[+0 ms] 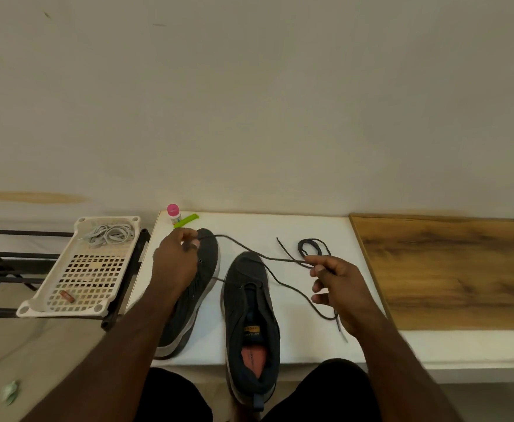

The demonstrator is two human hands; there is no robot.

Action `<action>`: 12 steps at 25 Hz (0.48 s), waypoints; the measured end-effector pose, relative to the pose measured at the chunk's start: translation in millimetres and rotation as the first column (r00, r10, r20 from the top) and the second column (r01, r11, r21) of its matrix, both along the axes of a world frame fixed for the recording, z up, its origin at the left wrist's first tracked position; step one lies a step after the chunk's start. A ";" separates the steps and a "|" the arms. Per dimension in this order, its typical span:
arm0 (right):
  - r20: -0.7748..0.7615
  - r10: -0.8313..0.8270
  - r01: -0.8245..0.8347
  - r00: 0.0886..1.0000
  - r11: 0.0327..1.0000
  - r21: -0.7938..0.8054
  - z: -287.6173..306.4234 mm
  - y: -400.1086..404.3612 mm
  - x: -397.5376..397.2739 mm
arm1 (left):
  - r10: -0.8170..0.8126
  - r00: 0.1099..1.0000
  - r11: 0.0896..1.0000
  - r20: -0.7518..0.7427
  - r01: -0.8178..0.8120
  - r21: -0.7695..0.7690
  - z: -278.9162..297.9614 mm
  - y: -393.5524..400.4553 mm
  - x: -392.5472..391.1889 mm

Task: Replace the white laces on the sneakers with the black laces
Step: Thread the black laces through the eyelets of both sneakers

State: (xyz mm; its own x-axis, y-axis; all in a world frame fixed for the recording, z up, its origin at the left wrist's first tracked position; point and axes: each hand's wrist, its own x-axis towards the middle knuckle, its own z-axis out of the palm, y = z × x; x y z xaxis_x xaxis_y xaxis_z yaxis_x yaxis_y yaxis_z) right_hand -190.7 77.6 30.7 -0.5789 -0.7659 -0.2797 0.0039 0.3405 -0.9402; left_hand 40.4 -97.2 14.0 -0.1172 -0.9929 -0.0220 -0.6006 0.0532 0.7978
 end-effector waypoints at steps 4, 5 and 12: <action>-0.089 0.187 -0.188 0.978 0.982 -0.011 19.2 -25.7 33.1 | -0.560 0.828 0.805 0.024 0.551 -0.220 17.5 34.8 -37.2; -0.095 0.220 -0.224 0.971 0.974 -0.035 21.7 -31.4 40.0 | -0.656 0.755 0.746 0.018 0.651 -0.140 21.8 43.1 -44.4; -0.103 0.289 -0.281 0.952 0.956 0.088 19.4 -15.2 23.5 | -0.539 0.817 0.833 0.204 0.553 -0.013 23.1 19.8 -23.1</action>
State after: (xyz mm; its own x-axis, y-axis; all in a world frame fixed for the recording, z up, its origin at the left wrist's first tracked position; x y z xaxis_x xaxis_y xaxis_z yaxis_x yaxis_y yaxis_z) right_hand -167.3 62.4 50.1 -0.3709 -0.8839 -0.2849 -0.2085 0.3782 -0.9019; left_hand 17.3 -77.4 37.1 -0.6408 -0.7670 -0.0324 -0.5916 0.4665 0.6575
